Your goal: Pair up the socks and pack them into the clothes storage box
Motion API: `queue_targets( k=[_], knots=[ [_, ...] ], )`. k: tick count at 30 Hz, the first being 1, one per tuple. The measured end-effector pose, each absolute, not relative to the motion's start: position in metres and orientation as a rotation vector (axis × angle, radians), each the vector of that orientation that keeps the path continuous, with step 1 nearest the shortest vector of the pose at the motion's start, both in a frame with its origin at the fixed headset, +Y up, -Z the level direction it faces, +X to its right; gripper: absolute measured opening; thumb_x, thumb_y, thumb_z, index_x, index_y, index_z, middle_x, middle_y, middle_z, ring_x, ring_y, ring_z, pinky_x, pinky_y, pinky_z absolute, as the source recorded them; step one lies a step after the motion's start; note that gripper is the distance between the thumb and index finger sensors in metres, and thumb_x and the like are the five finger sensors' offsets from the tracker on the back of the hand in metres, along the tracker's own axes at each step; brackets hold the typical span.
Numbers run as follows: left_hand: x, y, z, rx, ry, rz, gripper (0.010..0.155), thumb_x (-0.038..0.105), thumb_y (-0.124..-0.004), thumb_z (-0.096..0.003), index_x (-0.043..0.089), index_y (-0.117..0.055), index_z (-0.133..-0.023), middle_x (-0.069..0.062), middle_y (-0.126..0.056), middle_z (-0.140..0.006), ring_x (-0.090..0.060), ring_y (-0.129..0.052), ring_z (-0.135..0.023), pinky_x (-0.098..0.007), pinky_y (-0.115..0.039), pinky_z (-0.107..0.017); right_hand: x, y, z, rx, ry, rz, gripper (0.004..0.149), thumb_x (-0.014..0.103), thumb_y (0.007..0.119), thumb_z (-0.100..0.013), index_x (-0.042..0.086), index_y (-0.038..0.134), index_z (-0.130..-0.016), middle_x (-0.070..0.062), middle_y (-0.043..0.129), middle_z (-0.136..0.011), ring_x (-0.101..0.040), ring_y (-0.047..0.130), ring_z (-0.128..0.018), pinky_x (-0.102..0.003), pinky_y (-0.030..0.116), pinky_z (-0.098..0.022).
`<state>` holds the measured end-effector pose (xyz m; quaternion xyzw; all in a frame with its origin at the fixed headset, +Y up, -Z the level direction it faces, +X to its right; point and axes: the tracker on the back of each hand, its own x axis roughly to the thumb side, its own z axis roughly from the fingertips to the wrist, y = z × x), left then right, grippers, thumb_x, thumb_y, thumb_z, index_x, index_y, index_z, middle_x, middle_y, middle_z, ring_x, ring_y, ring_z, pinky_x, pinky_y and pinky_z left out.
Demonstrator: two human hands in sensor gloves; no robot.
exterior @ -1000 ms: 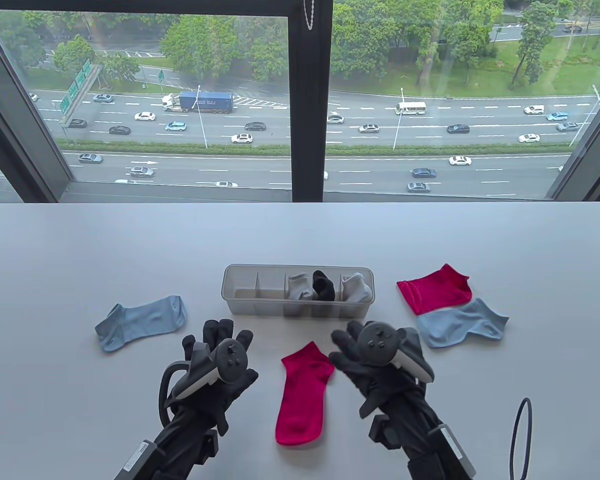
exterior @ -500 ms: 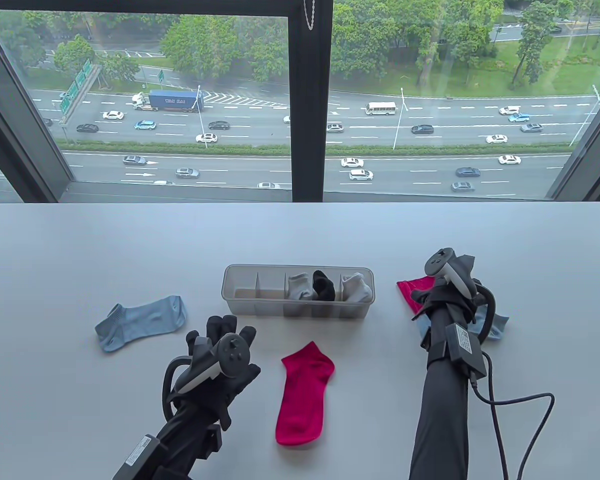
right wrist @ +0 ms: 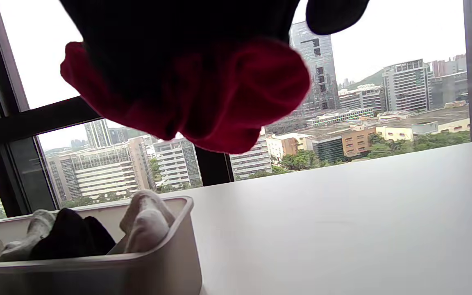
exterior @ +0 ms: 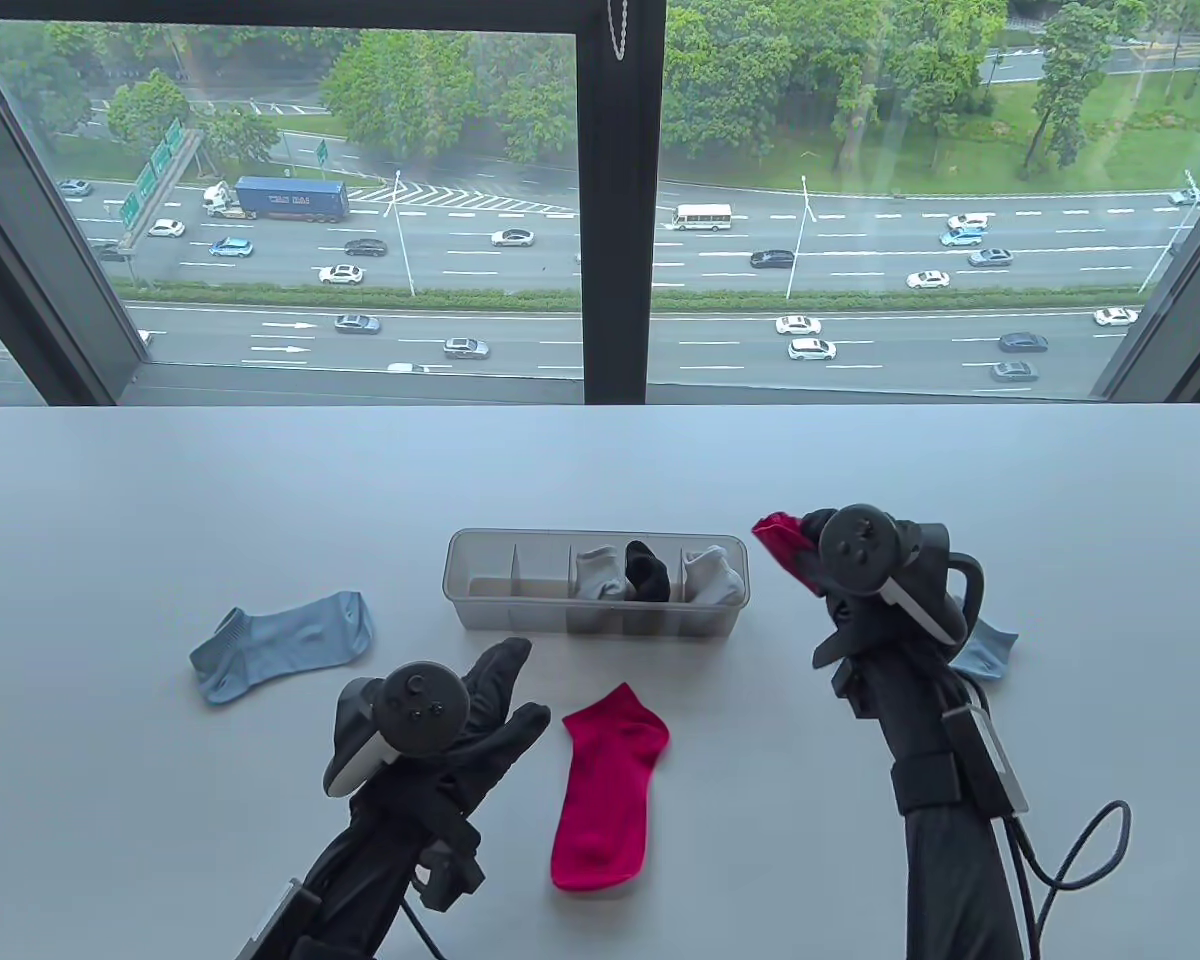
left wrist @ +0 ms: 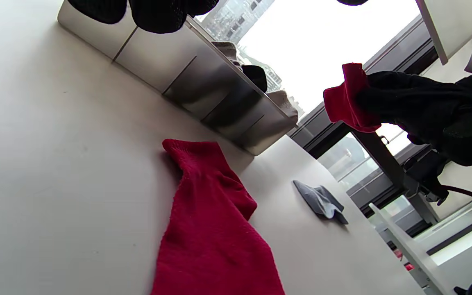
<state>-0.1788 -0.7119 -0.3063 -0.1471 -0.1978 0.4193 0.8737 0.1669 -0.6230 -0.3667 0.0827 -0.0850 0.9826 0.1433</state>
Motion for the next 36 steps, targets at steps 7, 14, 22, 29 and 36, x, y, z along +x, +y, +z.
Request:
queue_targets(
  k=[7, 14, 22, 29, 36],
  knots=[
    [-0.152, -0.742, -0.292, -0.701, -0.534, 1.731, 0.088, 0.059, -0.057, -0.0585, -0.002, -0.026, -0.113, -0.037, -0.042, -0.115, -0.059, -0.055, -0.102, -0.072, -0.053, -0.071, 0.045, -0.662, -0.275, 0.847, -0.258, 2.614, 0.044, 0.039, 0.084, -0.050, 0.027, 0.074, -0.091, -0.003, 0.084, -0.091, -0.028, 0.078, -0.090, -0.062, 0.055, -0.074],
    [-0.178, -0.732, -0.295, -0.322, -0.353, 1.504, 0.044, 0.029, -0.063, -0.0595, 0.016, -0.067, -0.101, -0.020, -0.080, -0.101, -0.048, -0.084, -0.087, -0.064, -0.071, -0.064, 0.076, -0.676, -0.281, 0.589, -0.181, 2.315, 0.065, 0.043, 0.078, -0.054, 0.016, 0.055, -0.108, -0.023, 0.057, -0.111, -0.050, 0.052, -0.103, -0.070, 0.046, -0.072],
    [-0.160, -0.722, -0.290, -0.362, -0.404, 1.320, 0.052, 0.033, -0.069, -0.0592, 0.020, -0.060, -0.109, -0.028, -0.046, -0.117, -0.057, -0.044, -0.105, -0.074, -0.042, -0.073, 0.085, -0.697, -0.290, 0.397, 0.061, 1.999, 0.040, 0.038, 0.073, -0.060, 0.025, 0.066, -0.098, -0.027, 0.053, -0.118, -0.060, 0.046, -0.104, -0.071, 0.045, -0.073],
    [-0.151, -0.689, -0.280, -0.171, -0.501, 0.947, 0.074, 0.039, -0.077, -0.0555, 0.025, -0.035, -0.116, -0.021, -0.035, -0.122, -0.051, -0.042, -0.111, -0.079, -0.038, -0.071, 0.080, -0.676, -0.283, 0.526, 0.036, 2.134, 0.041, 0.032, 0.078, -0.060, 0.025, 0.069, -0.099, -0.006, 0.095, -0.075, -0.029, 0.094, -0.073, -0.055, 0.072, -0.065],
    [-0.155, -0.671, -0.276, -0.131, -0.543, 1.012, 0.066, 0.037, -0.073, -0.0575, 0.021, -0.046, -0.116, -0.022, -0.056, -0.118, -0.052, -0.059, -0.105, -0.077, -0.047, -0.071, 0.075, -0.668, -0.277, 0.560, 0.038, 2.436, 0.041, 0.038, 0.077, -0.058, 0.015, 0.079, -0.091, -0.002, 0.099, -0.059, -0.023, 0.098, -0.060, -0.054, 0.072, -0.065]
  ],
)
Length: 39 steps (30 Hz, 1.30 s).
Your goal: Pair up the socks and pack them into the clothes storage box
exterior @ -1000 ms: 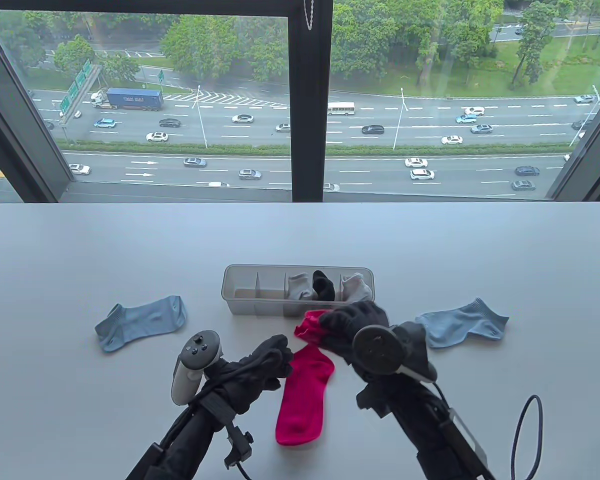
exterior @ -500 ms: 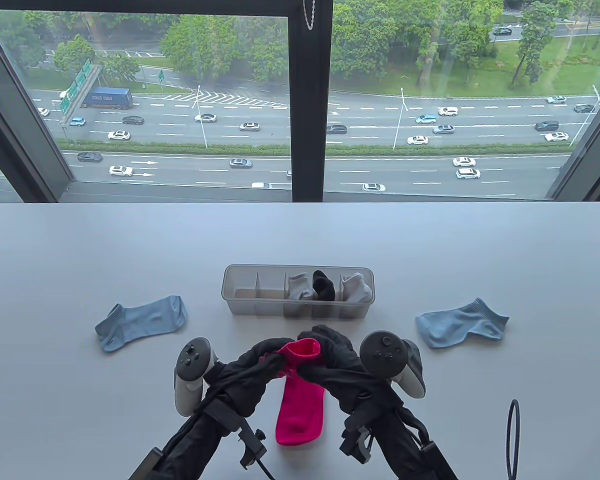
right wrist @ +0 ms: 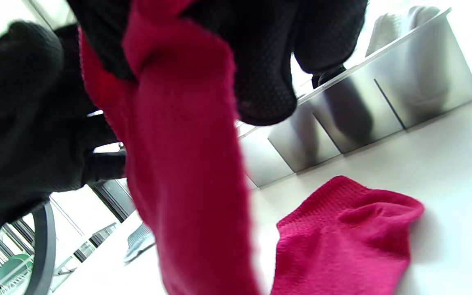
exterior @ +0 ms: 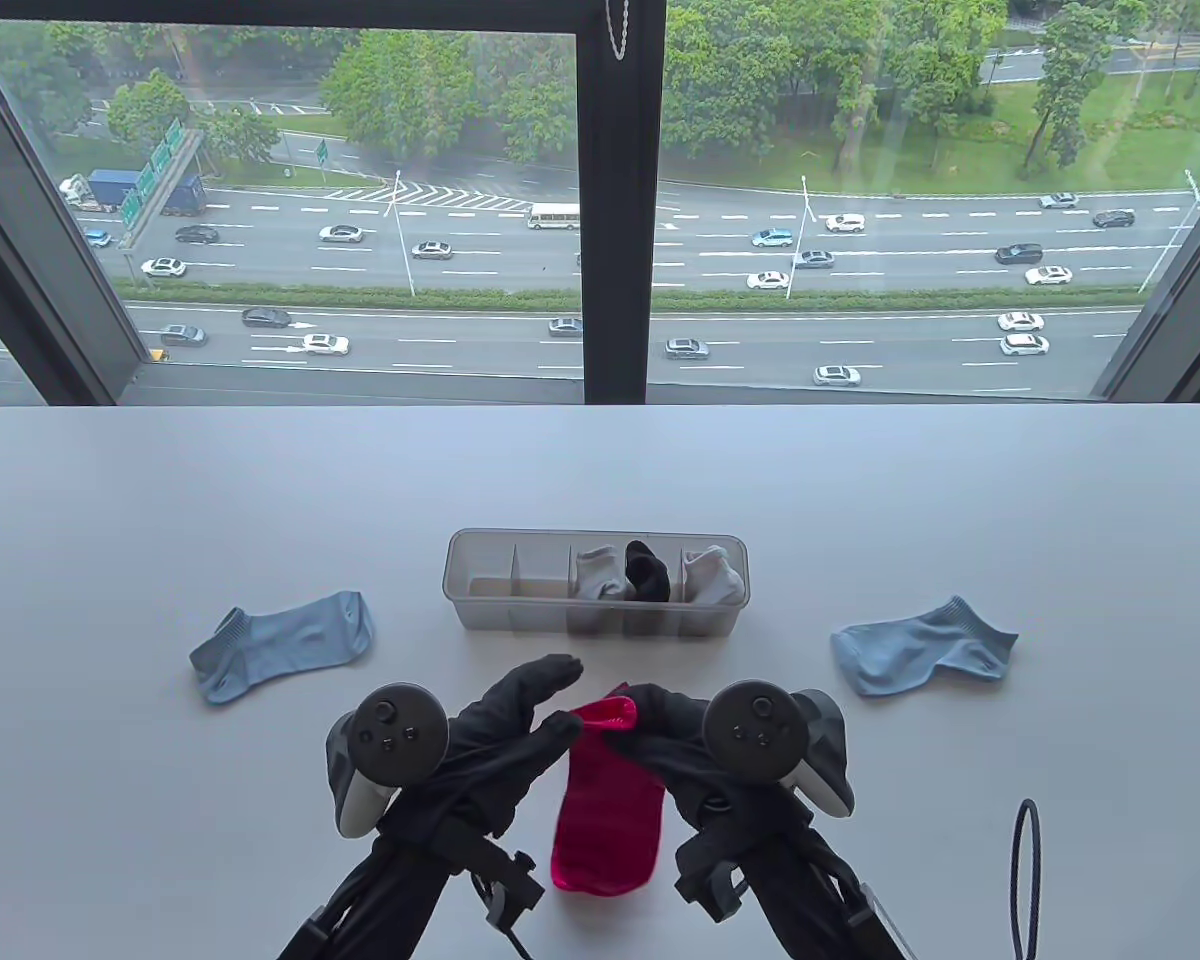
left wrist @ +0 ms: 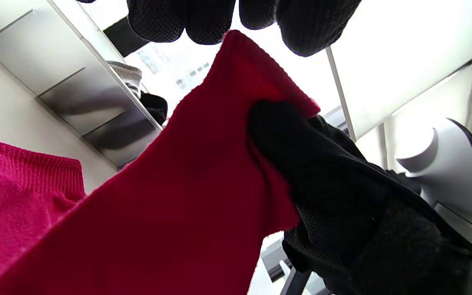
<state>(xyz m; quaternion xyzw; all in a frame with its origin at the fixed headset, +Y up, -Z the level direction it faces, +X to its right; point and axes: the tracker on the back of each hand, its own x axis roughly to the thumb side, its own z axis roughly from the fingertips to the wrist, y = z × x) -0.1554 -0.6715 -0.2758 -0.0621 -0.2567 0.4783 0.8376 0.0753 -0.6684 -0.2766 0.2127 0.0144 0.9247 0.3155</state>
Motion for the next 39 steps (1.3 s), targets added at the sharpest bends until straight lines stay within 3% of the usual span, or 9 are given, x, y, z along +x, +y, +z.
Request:
queue_targets(
  k=[2, 8, 11, 16, 20, 24, 29, 33, 39],
  knots=[
    [-0.144, -0.676, -0.274, -0.260, -0.620, 1.000, 0.076, 0.047, -0.072, -0.0566, 0.028, -0.031, -0.118, -0.024, -0.038, -0.122, -0.052, -0.049, -0.109, -0.077, -0.045, -0.071, 0.068, -0.670, -0.275, 0.584, 0.019, 2.468, 0.041, 0.040, 0.078, -0.056, 0.016, 0.081, -0.089, 0.000, 0.100, -0.058, -0.021, 0.099, -0.059, -0.054, 0.072, -0.065],
    [-0.144, -0.673, -0.273, 0.015, -0.404, 0.916, 0.040, 0.023, -0.078, -0.0559, 0.016, -0.085, -0.094, -0.020, -0.088, -0.081, -0.031, -0.097, -0.056, -0.057, -0.082, -0.050, 0.059, -0.675, -0.272, 0.620, 0.034, 2.536, 0.040, 0.041, 0.080, -0.054, 0.017, 0.084, -0.086, 0.002, 0.102, -0.060, -0.019, 0.101, -0.062, -0.053, 0.071, -0.067],
    [-0.151, -0.677, -0.276, 0.015, -0.405, 0.951, 0.040, 0.024, -0.075, -0.0560, 0.012, -0.082, -0.093, -0.019, -0.089, -0.078, -0.028, -0.097, -0.051, -0.055, -0.084, -0.047, 0.064, -0.677, -0.277, 0.578, 0.146, 2.394, 0.043, 0.038, 0.073, -0.057, 0.012, 0.082, -0.090, -0.003, 0.103, -0.066, -0.025, 0.100, -0.066, -0.056, 0.069, -0.067],
    [-0.161, -0.686, -0.281, -0.053, -0.448, 1.090, 0.045, 0.029, -0.064, -0.0581, 0.011, -0.069, -0.099, -0.023, -0.076, -0.101, -0.044, -0.085, -0.083, -0.069, -0.067, -0.064, 0.080, -0.682, -0.282, 0.547, 0.170, 2.218, 0.043, 0.034, 0.070, -0.059, 0.020, 0.074, -0.099, -0.007, 0.092, -0.082, -0.031, 0.088, -0.081, -0.060, 0.063, -0.070],
    [-0.152, -0.692, -0.282, -0.390, -0.595, 1.020, 0.091, 0.051, -0.073, -0.0554, 0.014, -0.016, -0.116, -0.026, -0.022, -0.121, -0.052, -0.033, -0.112, -0.078, -0.033, -0.073, 0.088, -0.681, -0.285, 0.523, 0.198, 2.025, 0.042, 0.028, 0.070, -0.062, 0.023, 0.067, -0.104, -0.005, 0.097, -0.076, -0.028, 0.096, -0.073, -0.060, 0.066, -0.069],
    [-0.157, -0.682, -0.282, -0.068, -0.421, 1.078, 0.043, 0.028, -0.072, -0.0573, 0.009, -0.080, -0.096, -0.022, -0.087, -0.095, -0.046, -0.090, -0.080, -0.066, -0.069, -0.064, 0.090, -0.682, -0.284, 0.485, 0.215, 1.965, 0.039, 0.030, 0.074, -0.060, 0.024, 0.073, -0.099, -0.009, 0.099, -0.075, -0.032, 0.098, -0.070, -0.060, 0.069, -0.066],
    [-0.157, -0.688, -0.294, -0.258, -0.335, 1.144, 0.041, 0.025, -0.070, -0.0590, 0.003, -0.080, -0.092, -0.017, -0.099, -0.065, -0.029, -0.104, -0.045, -0.053, -0.086, -0.041, 0.086, -0.674, -0.291, 0.324, 0.168, 2.187, 0.041, 0.033, 0.078, -0.057, 0.014, 0.079, -0.094, -0.007, 0.095, -0.075, -0.028, 0.095, -0.071, -0.057, 0.071, -0.065],
    [-0.135, -0.730, -0.325, -0.534, -0.106, 0.914, 0.043, 0.019, -0.065, -0.0598, 0.000, -0.071, -0.098, -0.020, -0.096, -0.074, -0.031, -0.104, -0.051, -0.053, -0.086, -0.044, 0.067, -0.714, -0.320, 0.012, 0.464, 2.465, 0.052, 0.030, 0.077, -0.059, 0.006, 0.067, -0.104, -0.008, 0.091, -0.079, -0.029, 0.092, -0.074, -0.057, 0.068, -0.068],
    [-0.118, -0.775, -0.345, -0.591, 0.007, 0.723, 0.043, 0.020, -0.069, -0.0580, 0.002, -0.070, -0.097, -0.018, -0.095, -0.072, -0.027, -0.106, -0.047, -0.050, -0.089, -0.042, 0.049, -0.761, -0.341, -0.079, 0.642, 2.787, 0.065, 0.031, 0.076, -0.058, 0.001, 0.052, -0.111, -0.007, 0.085, -0.080, -0.027, 0.085, -0.069, -0.057, 0.062, -0.070]
  ],
)
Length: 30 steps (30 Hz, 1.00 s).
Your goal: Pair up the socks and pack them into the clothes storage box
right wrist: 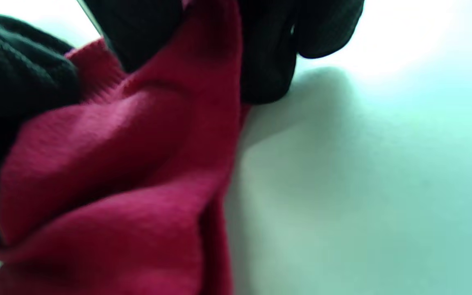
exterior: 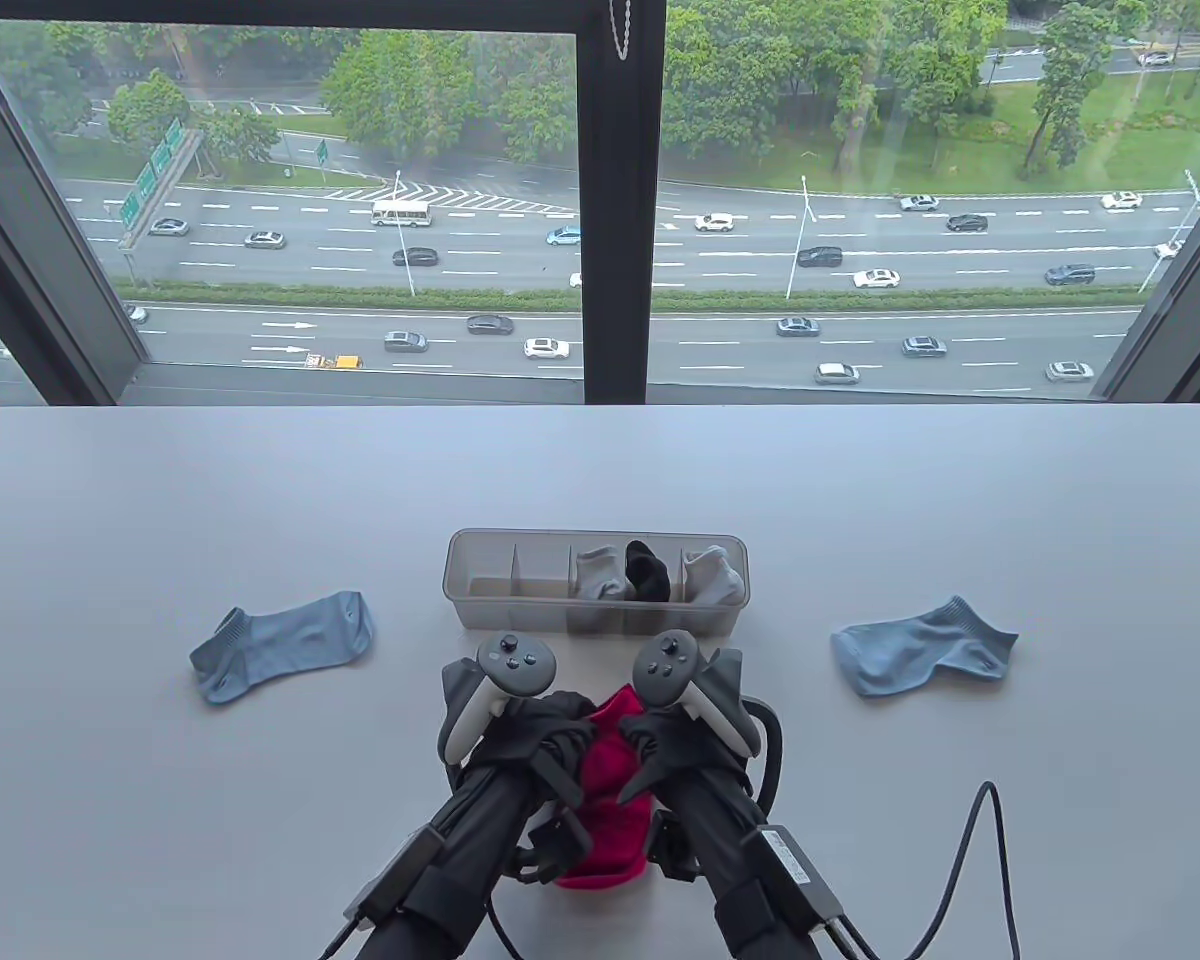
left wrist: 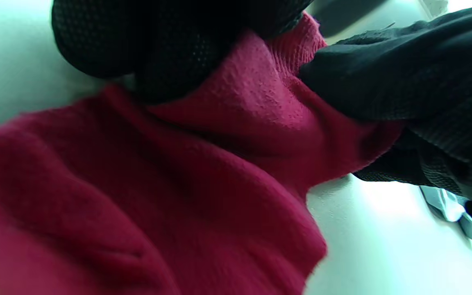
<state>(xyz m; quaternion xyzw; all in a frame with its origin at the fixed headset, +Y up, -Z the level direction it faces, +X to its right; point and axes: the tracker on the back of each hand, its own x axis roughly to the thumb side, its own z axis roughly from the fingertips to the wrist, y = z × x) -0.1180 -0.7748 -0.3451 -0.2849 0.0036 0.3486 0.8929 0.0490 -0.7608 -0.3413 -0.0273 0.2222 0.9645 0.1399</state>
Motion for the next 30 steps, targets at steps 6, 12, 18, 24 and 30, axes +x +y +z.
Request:
queue_targets(
  k=[6, 12, 18, 24, 30],
  knots=[
    [-0.117, -0.774, -0.342, -0.600, -0.024, 0.720, 0.045, 0.021, -0.072, -0.0571, 0.000, -0.067, -0.096, -0.019, -0.094, -0.074, -0.027, -0.105, -0.049, -0.050, -0.088, -0.043, 0.038, -0.766, -0.340, 0.000, 0.641, 2.918, 0.056, 0.033, 0.076, -0.059, 0.017, 0.056, -0.109, -0.005, 0.080, -0.075, -0.025, 0.082, -0.064, -0.058, 0.061, -0.070],
    [-0.133, -0.745, -0.326, -0.416, -0.082, 0.792, 0.061, 0.027, -0.069, -0.0583, 0.004, -0.048, -0.111, -0.029, -0.073, -0.095, -0.044, -0.088, -0.072, -0.062, -0.073, -0.056, 0.051, -0.764, -0.334, 0.095, 0.618, 2.778, 0.046, 0.033, 0.074, -0.058, 0.024, 0.059, -0.101, -0.005, 0.080, -0.077, -0.026, 0.081, -0.066, -0.061, 0.056, -0.070],
    [-0.152, -0.726, -0.326, -0.633, -0.325, 1.040, 0.084, 0.051, -0.065, -0.0578, 0.000, -0.032, -0.115, -0.035, -0.038, -0.116, -0.058, -0.049, -0.104, -0.076, -0.049, -0.069, 0.063, -0.724, -0.309, 0.415, 0.270, 2.412, 0.046, 0.032, 0.076, -0.057, 0.029, 0.060, -0.099, -0.004, 0.083, -0.082, -0.027, 0.085, -0.074, -0.063, 0.058, -0.071],
    [-0.161, -0.718, -0.327, -0.387, -0.270, 1.212, 0.041, 0.023, -0.069, -0.0582, 0.004, -0.074, -0.094, -0.024, -0.095, -0.081, -0.040, -0.101, -0.066, -0.060, -0.080, -0.054, 0.080, -0.704, -0.303, 0.405, -0.056, 2.440, 0.060, 0.033, 0.078, -0.055, 0.013, 0.057, -0.107, -0.002, 0.087, -0.079, -0.023, 0.090, -0.071, -0.059, 0.063, -0.071],
    [-0.178, -0.702, -0.323, -0.188, -0.248, 1.176, 0.044, 0.024, -0.067, -0.0597, 0.010, -0.071, -0.101, -0.020, -0.094, -0.087, -0.042, -0.096, -0.076, -0.063, -0.075, -0.059, 0.091, -0.679, -0.302, 0.756, 0.193, 2.258, 0.038, 0.033, 0.077, -0.056, 0.029, 0.074, -0.094, -0.005, 0.088, -0.092, -0.036, 0.084, -0.089, -0.064, 0.058, -0.072]
  ],
)
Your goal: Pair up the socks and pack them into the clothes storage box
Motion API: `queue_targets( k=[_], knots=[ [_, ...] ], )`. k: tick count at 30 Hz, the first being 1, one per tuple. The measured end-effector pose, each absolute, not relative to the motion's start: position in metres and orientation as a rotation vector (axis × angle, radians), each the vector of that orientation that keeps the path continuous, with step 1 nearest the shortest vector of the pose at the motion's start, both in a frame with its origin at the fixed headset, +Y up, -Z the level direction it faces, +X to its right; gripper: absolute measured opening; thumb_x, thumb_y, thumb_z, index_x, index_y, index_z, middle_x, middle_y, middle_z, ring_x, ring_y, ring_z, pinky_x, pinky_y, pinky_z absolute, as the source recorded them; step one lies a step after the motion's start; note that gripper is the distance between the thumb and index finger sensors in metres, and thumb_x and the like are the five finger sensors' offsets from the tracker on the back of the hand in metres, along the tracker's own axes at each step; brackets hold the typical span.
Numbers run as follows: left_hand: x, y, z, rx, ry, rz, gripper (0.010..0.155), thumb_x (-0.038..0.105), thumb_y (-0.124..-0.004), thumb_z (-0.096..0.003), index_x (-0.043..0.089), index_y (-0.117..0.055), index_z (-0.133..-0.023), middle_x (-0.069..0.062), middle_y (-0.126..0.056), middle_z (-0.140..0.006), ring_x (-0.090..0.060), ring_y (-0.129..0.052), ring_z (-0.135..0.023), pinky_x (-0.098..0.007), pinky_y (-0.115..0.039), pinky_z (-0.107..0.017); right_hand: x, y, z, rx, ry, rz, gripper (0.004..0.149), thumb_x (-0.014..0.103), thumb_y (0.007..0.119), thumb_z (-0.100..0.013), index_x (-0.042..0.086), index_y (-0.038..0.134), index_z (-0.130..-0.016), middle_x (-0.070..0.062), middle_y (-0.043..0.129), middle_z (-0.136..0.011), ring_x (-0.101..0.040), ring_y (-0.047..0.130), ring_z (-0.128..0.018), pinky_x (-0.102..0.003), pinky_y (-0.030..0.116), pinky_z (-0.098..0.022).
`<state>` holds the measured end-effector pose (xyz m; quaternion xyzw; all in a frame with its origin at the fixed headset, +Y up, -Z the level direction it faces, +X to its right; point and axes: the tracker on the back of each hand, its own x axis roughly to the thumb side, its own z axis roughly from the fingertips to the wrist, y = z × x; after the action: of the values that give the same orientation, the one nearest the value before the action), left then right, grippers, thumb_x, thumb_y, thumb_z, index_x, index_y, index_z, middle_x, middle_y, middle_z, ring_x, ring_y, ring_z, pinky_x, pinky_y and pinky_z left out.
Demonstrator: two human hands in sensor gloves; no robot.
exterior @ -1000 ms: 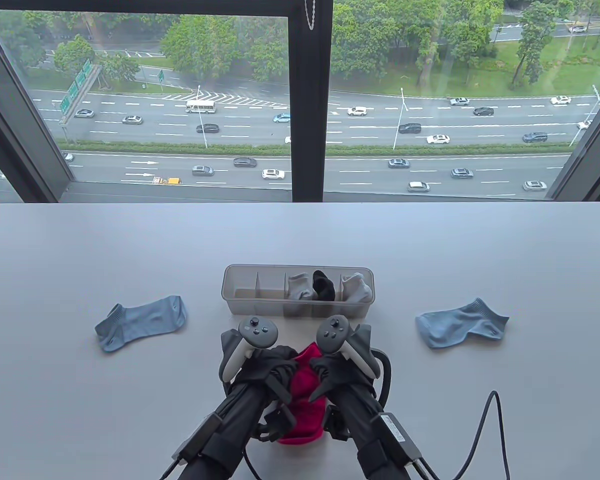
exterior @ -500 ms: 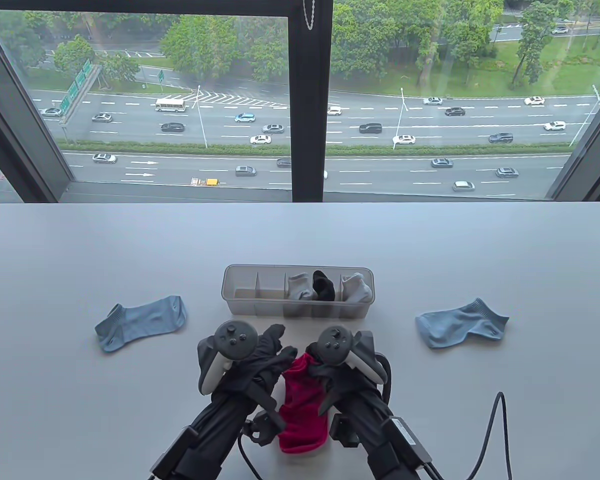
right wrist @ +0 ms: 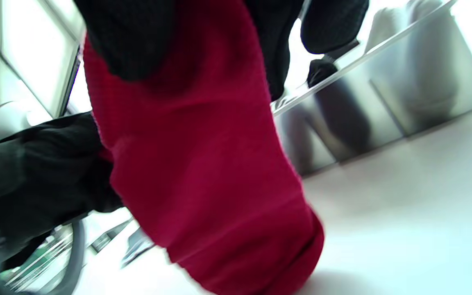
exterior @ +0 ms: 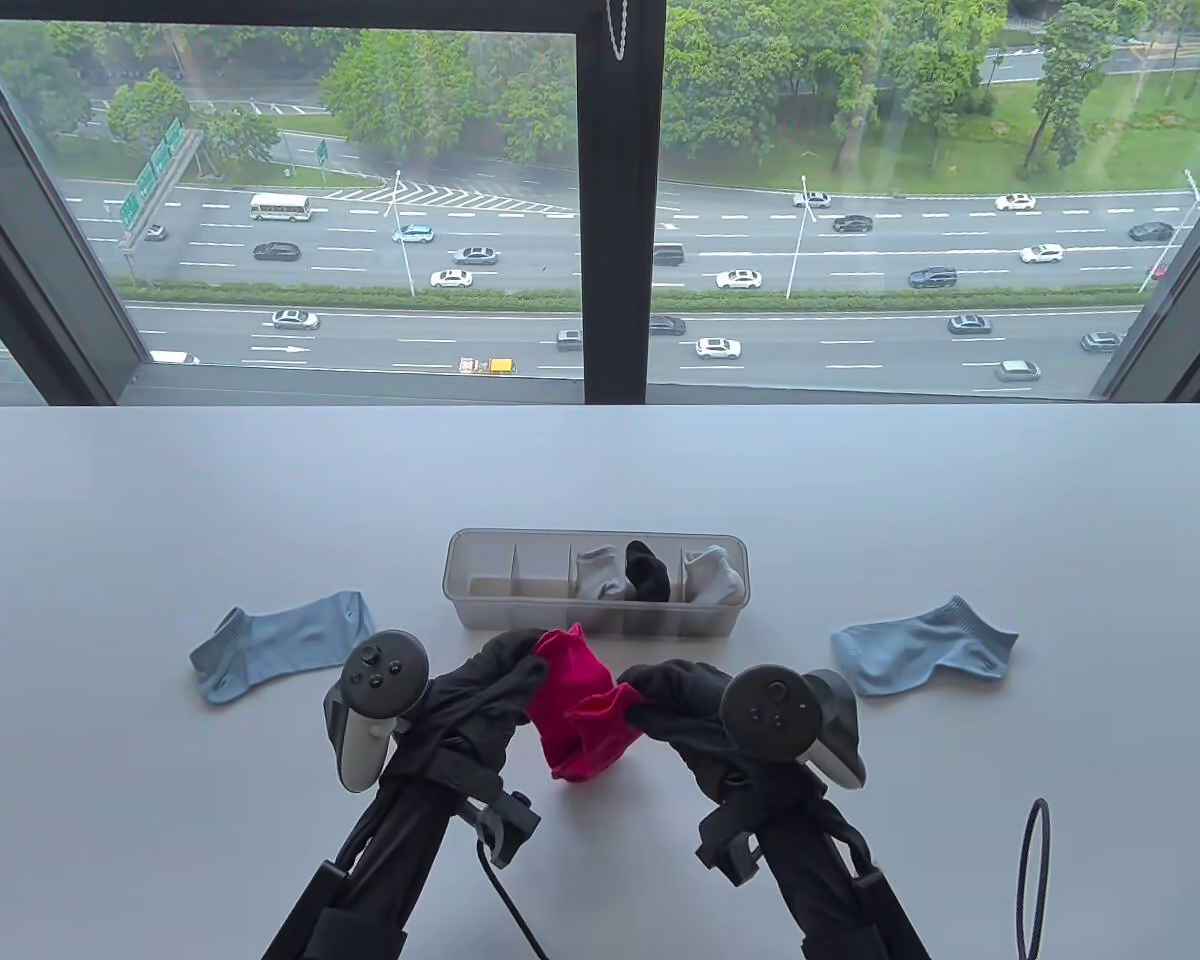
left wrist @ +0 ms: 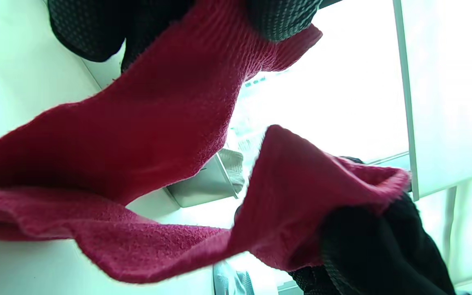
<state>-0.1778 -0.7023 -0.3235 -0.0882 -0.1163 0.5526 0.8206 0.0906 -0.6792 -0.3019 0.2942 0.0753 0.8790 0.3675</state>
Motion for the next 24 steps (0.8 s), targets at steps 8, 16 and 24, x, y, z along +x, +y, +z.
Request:
queue_targets(
  k=[8, 16, 24],
  knots=[
    [-0.151, -0.698, -0.317, -0.347, -0.542, 1.311, 0.048, 0.030, -0.060, -0.0613, 0.003, -0.069, -0.100, -0.028, -0.085, -0.094, -0.049, -0.089, -0.081, -0.066, -0.071, -0.062, 0.081, -0.675, -0.291, 0.587, -0.146, 2.368, 0.040, 0.035, 0.072, -0.058, 0.021, 0.068, -0.095, 0.000, 0.094, -0.070, -0.025, 0.094, -0.073, -0.058, 0.063, -0.072],
    [-0.137, -0.685, -0.308, -0.149, -0.493, 1.038, 0.044, 0.025, -0.072, -0.0578, 0.008, -0.068, -0.098, -0.022, -0.087, -0.091, -0.044, -0.092, -0.079, -0.063, -0.074, -0.061, 0.083, -0.679, -0.290, 0.466, -0.249, 2.414, 0.043, 0.043, 0.071, -0.056, 0.022, 0.068, -0.094, 0.004, 0.093, -0.061, -0.021, 0.095, -0.065, -0.057, 0.064, -0.071],
    [-0.137, -0.674, -0.302, -0.064, -0.533, 0.801, 0.041, 0.024, -0.071, -0.0594, 0.017, -0.074, -0.100, -0.022, -0.071, -0.107, -0.048, -0.075, -0.095, -0.067, -0.064, -0.067, 0.102, -0.685, -0.304, 0.682, 0.313, 2.295, 0.100, 0.048, 0.076, -0.055, 0.026, -0.005, -0.110, -0.029, -0.011, -0.113, -0.057, -0.007, -0.098, -0.075, 0.010, -0.067]
  ],
)
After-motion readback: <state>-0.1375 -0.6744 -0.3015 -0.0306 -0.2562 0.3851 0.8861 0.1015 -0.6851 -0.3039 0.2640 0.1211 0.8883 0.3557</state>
